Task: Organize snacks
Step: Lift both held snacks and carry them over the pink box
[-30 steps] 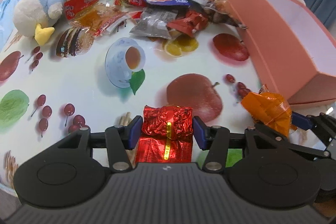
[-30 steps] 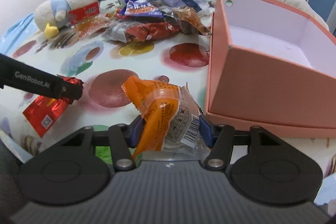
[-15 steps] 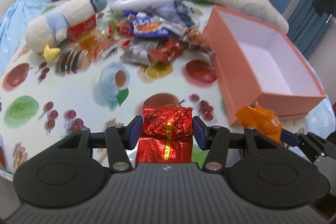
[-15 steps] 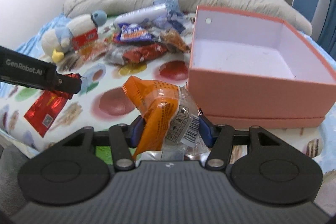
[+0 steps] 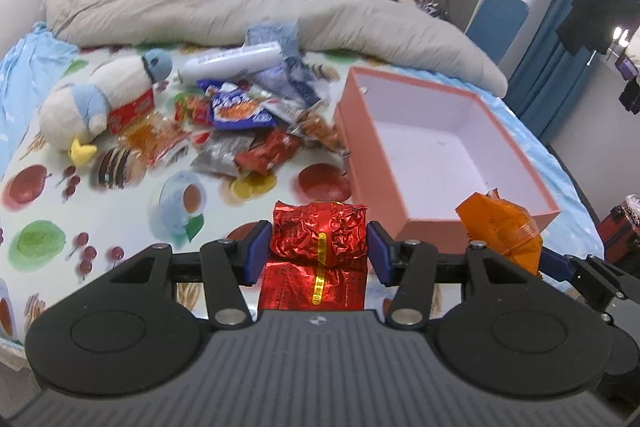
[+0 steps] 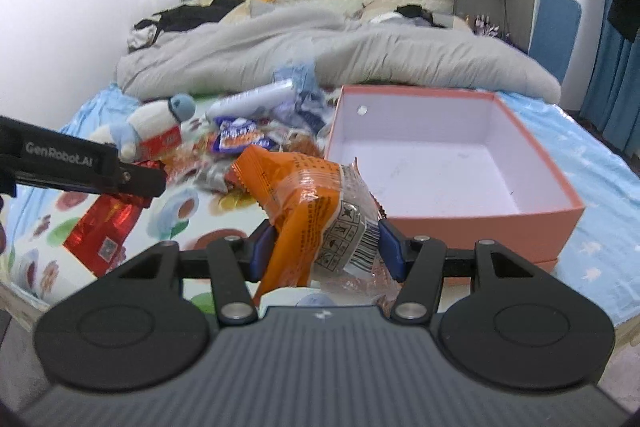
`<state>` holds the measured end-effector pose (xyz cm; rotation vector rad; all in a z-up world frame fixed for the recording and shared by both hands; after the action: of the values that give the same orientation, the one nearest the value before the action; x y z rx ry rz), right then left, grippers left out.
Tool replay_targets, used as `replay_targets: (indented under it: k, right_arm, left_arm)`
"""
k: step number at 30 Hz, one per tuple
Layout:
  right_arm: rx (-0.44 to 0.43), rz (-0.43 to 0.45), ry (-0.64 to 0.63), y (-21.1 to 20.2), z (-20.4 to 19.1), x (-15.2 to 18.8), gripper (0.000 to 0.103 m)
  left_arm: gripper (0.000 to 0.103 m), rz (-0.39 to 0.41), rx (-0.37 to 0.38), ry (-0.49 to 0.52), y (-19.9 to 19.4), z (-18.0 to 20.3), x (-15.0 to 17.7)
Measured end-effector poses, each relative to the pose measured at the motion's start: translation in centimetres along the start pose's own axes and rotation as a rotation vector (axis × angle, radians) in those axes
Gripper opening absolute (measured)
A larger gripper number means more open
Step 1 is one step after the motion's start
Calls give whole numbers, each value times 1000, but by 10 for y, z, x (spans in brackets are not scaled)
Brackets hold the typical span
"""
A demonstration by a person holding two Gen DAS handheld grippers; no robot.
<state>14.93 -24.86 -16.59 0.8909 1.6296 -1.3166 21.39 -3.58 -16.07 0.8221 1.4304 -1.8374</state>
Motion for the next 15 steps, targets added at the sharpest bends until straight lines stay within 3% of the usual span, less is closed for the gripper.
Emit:
replay_targets:
  k: [15]
  right_arm:
    - [79,17,57,-19,50,-8,58]
  left_arm:
    - [57,3,83,33,-1,64,-11]
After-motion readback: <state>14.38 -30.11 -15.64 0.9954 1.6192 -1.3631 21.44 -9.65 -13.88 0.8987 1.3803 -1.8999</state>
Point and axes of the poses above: each gripper's, at about its wrist camera, not at the fingertips, and y roughly the way its jaws point, z to its right, x to its underside, the point moved 9 cm from there along y, roughly the way its jaws point, and after that the axes turned 10 degrees about z, right-handed, at the moved point
